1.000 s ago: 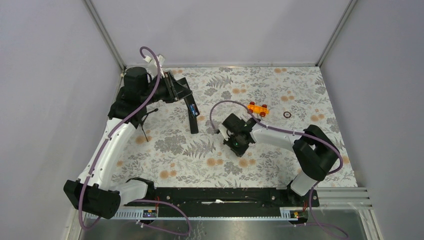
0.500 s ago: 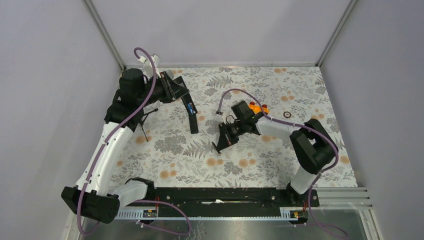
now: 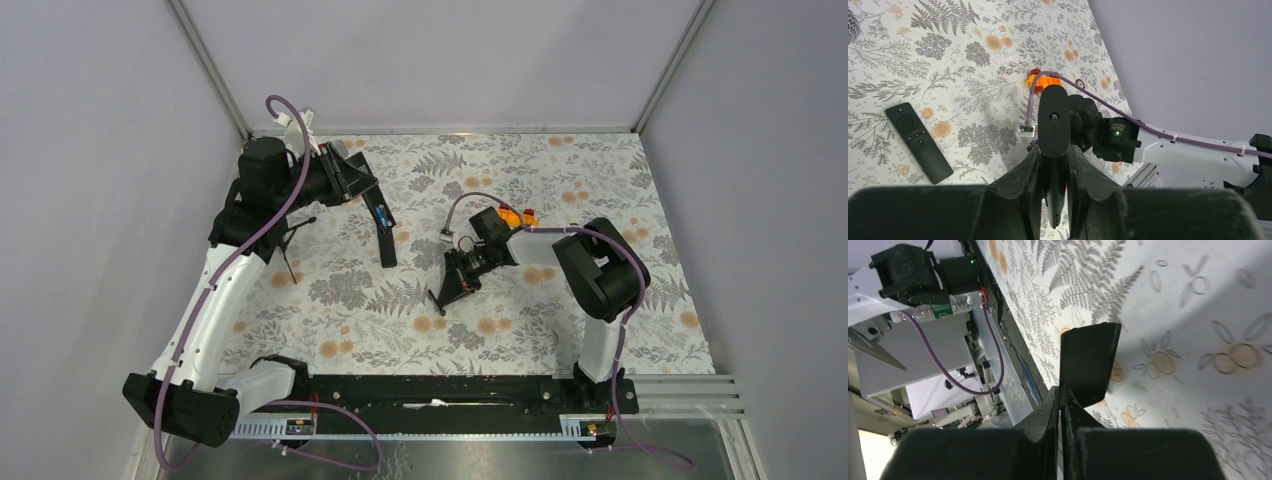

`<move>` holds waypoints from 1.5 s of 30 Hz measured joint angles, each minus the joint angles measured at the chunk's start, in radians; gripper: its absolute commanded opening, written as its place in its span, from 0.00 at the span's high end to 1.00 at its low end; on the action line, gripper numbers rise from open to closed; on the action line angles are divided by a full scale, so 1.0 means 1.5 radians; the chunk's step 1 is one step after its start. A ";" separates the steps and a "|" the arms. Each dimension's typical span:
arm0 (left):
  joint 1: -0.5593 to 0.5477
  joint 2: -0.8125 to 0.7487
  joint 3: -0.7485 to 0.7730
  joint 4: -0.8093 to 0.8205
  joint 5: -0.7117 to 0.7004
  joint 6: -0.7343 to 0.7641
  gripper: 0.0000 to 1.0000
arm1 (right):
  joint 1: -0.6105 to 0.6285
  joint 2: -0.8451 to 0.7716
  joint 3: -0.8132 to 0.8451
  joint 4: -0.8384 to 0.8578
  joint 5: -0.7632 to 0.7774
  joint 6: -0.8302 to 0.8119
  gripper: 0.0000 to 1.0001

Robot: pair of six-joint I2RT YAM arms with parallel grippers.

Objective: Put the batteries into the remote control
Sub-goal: Adjust the battery cover at the center of the board, then pick up the battery cover at the center of the board.

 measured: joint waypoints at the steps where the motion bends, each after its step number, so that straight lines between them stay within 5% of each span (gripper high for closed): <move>1: 0.000 0.000 0.000 0.000 0.000 -0.002 1.00 | -0.007 0.001 0.001 -0.003 0.001 -0.003 1.00; 15: 0.000 0.002 0.000 0.000 0.000 -0.005 1.00 | -0.078 0.024 0.018 -0.030 -0.014 -0.020 0.97; 26: 0.000 0.002 0.000 0.000 0.000 -0.007 1.00 | -0.131 0.009 0.014 -0.049 0.104 -0.027 0.63; 31: 0.000 0.002 0.000 0.000 -0.003 -0.007 1.00 | -0.139 -0.100 0.009 -0.067 0.235 -0.004 0.36; 35: 0.000 0.002 0.000 0.001 -0.012 -0.007 1.00 | -0.137 -0.168 0.025 -0.088 0.319 0.006 0.01; 45: 0.001 0.001 0.000 0.001 -0.033 -0.003 1.00 | -0.150 -0.190 -0.061 -0.042 0.303 0.107 0.00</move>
